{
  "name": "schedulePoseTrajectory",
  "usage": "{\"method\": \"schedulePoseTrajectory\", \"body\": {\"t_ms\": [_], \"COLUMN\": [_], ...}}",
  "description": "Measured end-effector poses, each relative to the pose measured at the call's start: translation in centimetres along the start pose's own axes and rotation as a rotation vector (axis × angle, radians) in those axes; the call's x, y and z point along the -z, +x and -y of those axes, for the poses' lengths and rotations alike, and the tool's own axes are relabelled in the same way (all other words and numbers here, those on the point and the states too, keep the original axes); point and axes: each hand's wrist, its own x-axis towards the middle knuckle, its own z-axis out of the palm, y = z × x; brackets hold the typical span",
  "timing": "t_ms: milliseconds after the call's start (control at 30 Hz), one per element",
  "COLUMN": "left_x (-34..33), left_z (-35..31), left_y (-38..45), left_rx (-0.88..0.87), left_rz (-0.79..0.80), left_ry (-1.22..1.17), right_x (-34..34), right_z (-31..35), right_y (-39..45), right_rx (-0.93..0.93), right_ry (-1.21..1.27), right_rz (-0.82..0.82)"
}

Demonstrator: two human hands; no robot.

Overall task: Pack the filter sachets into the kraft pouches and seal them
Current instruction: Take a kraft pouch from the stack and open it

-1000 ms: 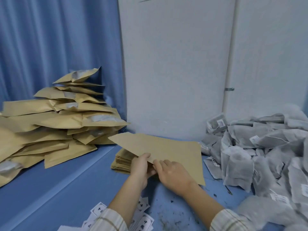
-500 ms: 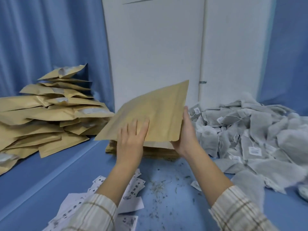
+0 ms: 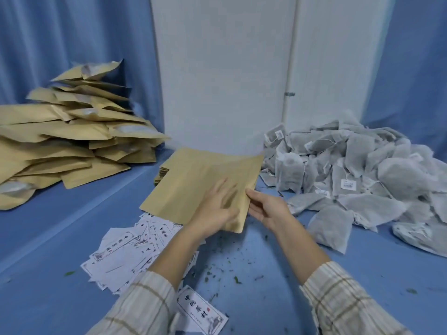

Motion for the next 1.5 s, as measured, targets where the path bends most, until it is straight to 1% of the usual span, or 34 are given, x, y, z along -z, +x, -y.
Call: {"method": "schedulePoseTrajectory", "body": {"t_ms": [33,67,133,167,233,300,367,533,633,667,700,733,767,800,833,867,900,967,1000,1067,1100,1167,1200,1267,1300,1333,1400,1467,1500], "left_x": [-0.6,-1.1,-2.3,-2.9,-4.1,-4.6,-4.8,-5.3,-5.6,-5.7,-5.8,-5.8,-5.9,-6.0,-6.0,-5.9,-5.8,-5.8,-5.7,-5.9,-6.0,-5.7,-5.6,-5.5,-5.7,-5.9,-6.2,-6.3,-6.4], "left_z": [-0.6,-1.2,-2.0,-2.1,-2.1,-2.1,-2.4,-2.3,-2.2,-2.1,-2.0,-1.9,-1.9,-1.9,-1.9,-2.0,-2.2,-2.4,-2.8,-3.1,-3.0,-3.4,-3.6,-3.9,-3.9,-4.3,-5.4,-6.0,-6.2], "left_y": [0.2,0.5,1.2,1.7,2.4,2.8,3.1,3.6,3.7,3.9,4.1,4.2,4.2,4.2,4.1,3.9,3.5,3.1,2.8,2.5,2.6,2.9,2.9,3.4,3.7,3.6,3.1,3.4,3.9], "left_rx": [-0.005,0.038,0.182,0.24,0.307,0.337,0.334,0.261,0.177,0.159,0.141,0.124,0.106,0.078,0.04,0.013,-0.021,-0.124,-0.183,-0.248,-0.26,-0.257,-0.248,-0.213,-0.219,-0.24,-0.319,-0.391,-0.405], "left_rz": [-0.108,-0.186,-0.293,-0.347,-0.441,-0.542,-0.611,-0.609,-0.607,-0.598,-0.592,-0.583,-0.574,-0.561,-0.552,-0.531,-0.523,-0.547,-0.572,-0.574,-0.56,-0.527,-0.496,-0.423,-0.411,-0.39,-0.346,-0.341,-0.339], "left_ry": [-0.124,-0.213,-0.296,-0.281,-0.128,0.0,0.028,0.016,0.124,0.153,0.203,0.289,0.377,0.452,0.493,0.529,0.558,0.616,0.65,0.636,0.625,0.591,0.592,0.57,0.593,0.6,0.603,0.598,0.595], "right_x": [0.1,0.1,0.0,-0.1,0.0,0.3,0.6,1.7,1.8,1.8,1.6,1.3,1.0,0.8,0.7,0.5,0.6,0.9,1.2,1.8,2.2,2.6,2.8,3.0,3.1,2.9,2.8,3.1,3.4], "right_z": [-0.4,-0.7,-1.4,-1.8,-2.6,-3.0,-3.1,-3.3,-3.8,-3.9,-3.9,-3.7,-3.4,-3.1,-2.9,-2.9,-3.0,-3.4,-3.3,-3.1,-3.0,-2.7,-2.5,-1.8,-1.4,-0.9,-0.4,0.2,0.5], "right_y": [0.0,0.1,0.1,0.1,0.3,0.4,0.7,1.5,1.2,1.1,1.0,0.8,0.7,0.5,0.4,0.3,0.3,0.6,0.9,1.5,1.7,1.5,1.3,1.0,1.2,1.1,1.1,0.7,0.8], "right_rx": [0.0,0.006,0.025,0.034,0.051,0.055,0.055,0.045,0.018,0.028,0.069,0.151,0.273,0.424,0.579,0.692,0.739,0.714,0.661,0.577,0.56,0.618,0.679,0.814,0.857,0.849,0.819,0.884,0.868], "right_ry": [0.025,0.043,0.029,0.014,0.001,0.013,0.033,0.146,0.28,0.289,0.242,0.105,-0.126,-0.409,-0.654,-0.812,-0.893,-0.937,-0.916,-0.864,-0.839,-0.812,-0.866,-1.108,-1.162,-1.112,-0.995,-1.08,-1.107], "right_rz": [0.024,0.044,0.067,0.076,0.107,0.145,0.175,0.219,0.246,0.234,0.197,0.124,0.02,-0.089,-0.159,-0.19,-0.199,-0.266,-0.325,-0.429,-0.443,-0.392,-0.377,-0.423,-0.435,-0.42,-0.305,-0.241,-0.216]}}
